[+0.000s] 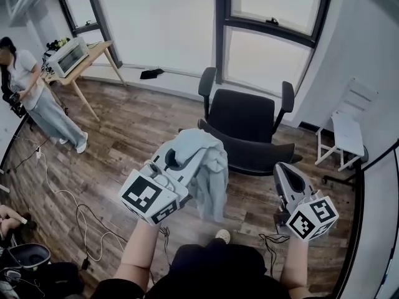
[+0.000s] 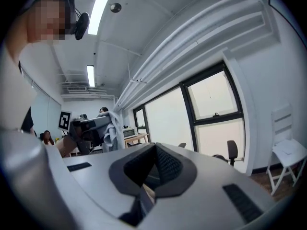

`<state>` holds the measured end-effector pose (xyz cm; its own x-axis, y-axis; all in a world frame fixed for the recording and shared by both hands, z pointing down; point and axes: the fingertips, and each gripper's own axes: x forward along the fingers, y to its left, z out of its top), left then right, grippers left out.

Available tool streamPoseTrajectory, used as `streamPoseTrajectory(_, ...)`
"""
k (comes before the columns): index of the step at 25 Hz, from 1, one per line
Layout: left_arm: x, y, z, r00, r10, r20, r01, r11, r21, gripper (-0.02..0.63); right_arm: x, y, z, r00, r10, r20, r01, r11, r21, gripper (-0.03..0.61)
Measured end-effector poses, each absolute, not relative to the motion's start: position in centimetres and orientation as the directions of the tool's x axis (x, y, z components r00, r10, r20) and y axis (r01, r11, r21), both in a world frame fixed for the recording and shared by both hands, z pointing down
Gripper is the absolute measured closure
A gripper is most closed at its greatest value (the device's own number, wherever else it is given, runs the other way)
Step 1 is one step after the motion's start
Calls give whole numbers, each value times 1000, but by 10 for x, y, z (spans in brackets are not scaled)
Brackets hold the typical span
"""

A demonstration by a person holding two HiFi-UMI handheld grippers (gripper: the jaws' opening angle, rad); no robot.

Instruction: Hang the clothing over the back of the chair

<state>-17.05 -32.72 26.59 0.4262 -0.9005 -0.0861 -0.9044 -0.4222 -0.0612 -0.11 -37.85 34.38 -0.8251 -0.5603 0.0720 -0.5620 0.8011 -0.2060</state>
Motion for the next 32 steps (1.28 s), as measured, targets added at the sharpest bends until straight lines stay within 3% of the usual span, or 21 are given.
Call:
streamPoseTrajectory(11,-169,-370,251,440,-893,-97,-894,-425,-142,595,-14,-404,327,-861,-506,42,-506,847,-161,577)
streamPoseTrajectory(32,-117,-462,210,649,-759,-55,-749,-624,-224,595,3,-438,316,-776,-629,50,-627,759,-172,577)
